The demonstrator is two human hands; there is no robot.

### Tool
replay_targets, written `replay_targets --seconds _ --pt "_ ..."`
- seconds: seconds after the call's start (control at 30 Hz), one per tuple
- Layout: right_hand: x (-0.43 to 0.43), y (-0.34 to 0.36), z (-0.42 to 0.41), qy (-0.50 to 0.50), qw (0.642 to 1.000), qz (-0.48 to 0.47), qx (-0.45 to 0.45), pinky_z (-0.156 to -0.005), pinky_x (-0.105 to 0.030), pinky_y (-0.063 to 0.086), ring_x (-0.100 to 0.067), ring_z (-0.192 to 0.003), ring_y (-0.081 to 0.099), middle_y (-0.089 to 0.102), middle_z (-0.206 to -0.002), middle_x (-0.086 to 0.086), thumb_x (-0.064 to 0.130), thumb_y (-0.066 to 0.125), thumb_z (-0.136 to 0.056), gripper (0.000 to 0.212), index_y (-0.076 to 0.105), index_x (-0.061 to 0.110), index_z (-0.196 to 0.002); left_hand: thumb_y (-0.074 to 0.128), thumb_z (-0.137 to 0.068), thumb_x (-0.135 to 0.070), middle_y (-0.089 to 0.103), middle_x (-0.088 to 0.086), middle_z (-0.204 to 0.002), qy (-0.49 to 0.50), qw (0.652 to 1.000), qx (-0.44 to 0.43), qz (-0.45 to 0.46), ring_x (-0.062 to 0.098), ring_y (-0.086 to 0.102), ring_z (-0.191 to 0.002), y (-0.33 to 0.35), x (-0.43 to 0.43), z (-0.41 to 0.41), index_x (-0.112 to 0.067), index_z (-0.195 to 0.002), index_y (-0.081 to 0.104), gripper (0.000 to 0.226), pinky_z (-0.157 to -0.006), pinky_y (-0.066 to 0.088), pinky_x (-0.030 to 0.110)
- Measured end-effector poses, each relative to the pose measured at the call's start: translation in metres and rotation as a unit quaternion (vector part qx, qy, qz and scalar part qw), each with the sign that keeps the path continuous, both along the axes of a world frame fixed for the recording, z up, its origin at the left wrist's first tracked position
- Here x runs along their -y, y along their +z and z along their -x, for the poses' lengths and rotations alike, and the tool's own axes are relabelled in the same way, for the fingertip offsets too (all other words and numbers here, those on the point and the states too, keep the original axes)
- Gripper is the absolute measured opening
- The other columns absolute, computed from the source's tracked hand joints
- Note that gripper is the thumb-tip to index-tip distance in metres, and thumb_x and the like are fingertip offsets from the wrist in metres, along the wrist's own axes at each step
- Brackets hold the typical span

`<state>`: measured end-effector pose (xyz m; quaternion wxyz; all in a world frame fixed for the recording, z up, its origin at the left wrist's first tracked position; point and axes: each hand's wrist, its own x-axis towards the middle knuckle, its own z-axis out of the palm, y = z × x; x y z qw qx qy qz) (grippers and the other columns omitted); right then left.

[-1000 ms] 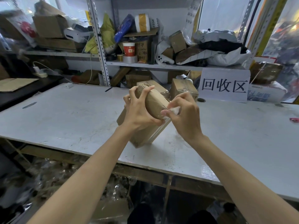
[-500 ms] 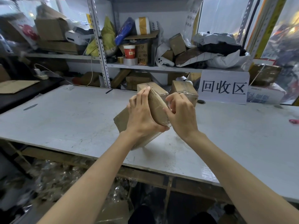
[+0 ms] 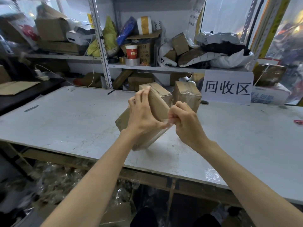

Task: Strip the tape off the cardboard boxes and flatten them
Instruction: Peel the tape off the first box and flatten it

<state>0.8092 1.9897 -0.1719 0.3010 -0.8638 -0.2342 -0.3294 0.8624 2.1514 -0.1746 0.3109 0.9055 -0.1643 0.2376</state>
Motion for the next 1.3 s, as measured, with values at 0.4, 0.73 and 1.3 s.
replay_targets --seconds 0.4,0.73,1.3 --pt "0.031 0.001 0.0 -0.087 0.954 -0.28 -0.066 -0.064 -0.016 0.055 -0.002 -0.067 0.069 0.069 -0.078 0.009 0.012 0.08 -0.075 0.016 0.067 0.013 -0.084 0.078 -0.041 -0.067 0.023 0.003 -0.139 -0.034 0.996 0.015 0.076 0.026 0.029 -0.125 0.001 -0.033 -0.006 -0.04 -0.125 0.038 0.097 -0.106 0.043 0.041" --pt "0.01 0.008 -0.03 -0.196 0.898 -0.338 -0.202 -0.088 -0.035 0.049 -0.007 -0.091 0.048 0.034 -0.121 -0.002 0.059 0.071 -0.071 0.069 0.047 0.013 -0.117 0.09 -0.046 -0.048 0.018 0.009 -0.145 -0.059 0.993 0.088 0.042 0.032 0.028 -0.13 0.0 -0.017 0.005 -0.031 -0.125 0.035 0.098 -0.099 0.048 0.051" --pt "0.017 0.002 -0.05 -0.117 0.9 -0.313 -0.282 -0.069 -0.043 0.055 -0.028 -0.076 0.065 0.063 -0.08 -0.02 0.009 0.051 -0.093 0.021 0.058 -0.002 -0.075 0.084 -0.048 -0.058 0.023 0.012 -0.143 -0.05 0.988 0.114 0.096 0.031 0.033 -0.134 -0.022 -0.037 0.002 -0.033 -0.122 0.032 0.093 -0.105 0.047 0.04"
